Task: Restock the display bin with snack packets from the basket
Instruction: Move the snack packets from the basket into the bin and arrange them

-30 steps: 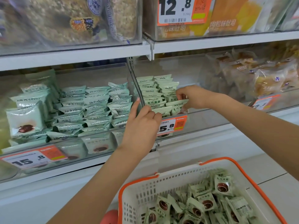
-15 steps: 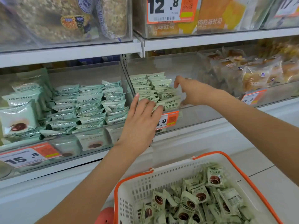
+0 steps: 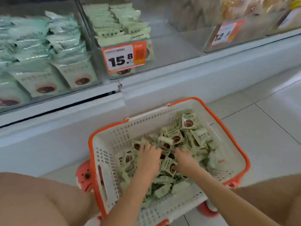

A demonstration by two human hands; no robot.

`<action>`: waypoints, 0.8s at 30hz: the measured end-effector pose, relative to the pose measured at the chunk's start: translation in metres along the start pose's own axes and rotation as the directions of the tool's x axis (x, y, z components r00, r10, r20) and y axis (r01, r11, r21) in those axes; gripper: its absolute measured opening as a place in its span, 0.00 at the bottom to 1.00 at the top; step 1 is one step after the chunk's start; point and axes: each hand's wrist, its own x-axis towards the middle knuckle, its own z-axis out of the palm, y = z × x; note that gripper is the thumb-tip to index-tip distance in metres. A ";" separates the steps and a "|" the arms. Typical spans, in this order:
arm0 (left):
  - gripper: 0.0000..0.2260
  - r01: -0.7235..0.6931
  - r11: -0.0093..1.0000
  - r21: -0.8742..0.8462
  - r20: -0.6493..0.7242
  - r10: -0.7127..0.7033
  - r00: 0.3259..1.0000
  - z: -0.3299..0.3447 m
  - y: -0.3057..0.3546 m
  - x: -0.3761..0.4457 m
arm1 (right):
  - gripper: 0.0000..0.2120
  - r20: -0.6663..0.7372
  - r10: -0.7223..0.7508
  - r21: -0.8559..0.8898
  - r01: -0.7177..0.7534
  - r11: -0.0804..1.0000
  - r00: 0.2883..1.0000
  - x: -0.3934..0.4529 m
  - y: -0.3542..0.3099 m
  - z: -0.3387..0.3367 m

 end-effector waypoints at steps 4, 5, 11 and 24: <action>0.17 0.106 0.994 -0.005 0.229 -0.103 0.968 0.064 -0.017 -0.038 | 0.45 0.246 0.042 0.123 -0.074 0.990 0.968 0.011 0.010 0.067; 0.17 0.121 0.992 -0.024 0.251 -0.111 0.962 0.070 -0.020 -0.041 | 0.49 0.207 0.056 0.191 -0.096 0.977 0.977 0.013 0.009 0.076; 0.11 0.134 0.971 -0.196 0.189 -0.097 0.977 0.068 -0.026 -0.021 | 0.63 0.135 0.044 0.229 -0.074 0.971 0.990 0.034 0.004 0.078; 0.29 0.009 0.952 -0.306 0.213 0.059 0.975 0.047 -0.006 -0.035 | 0.14 -0.042 0.072 0.371 -0.052 0.927 0.996 0.012 0.014 0.056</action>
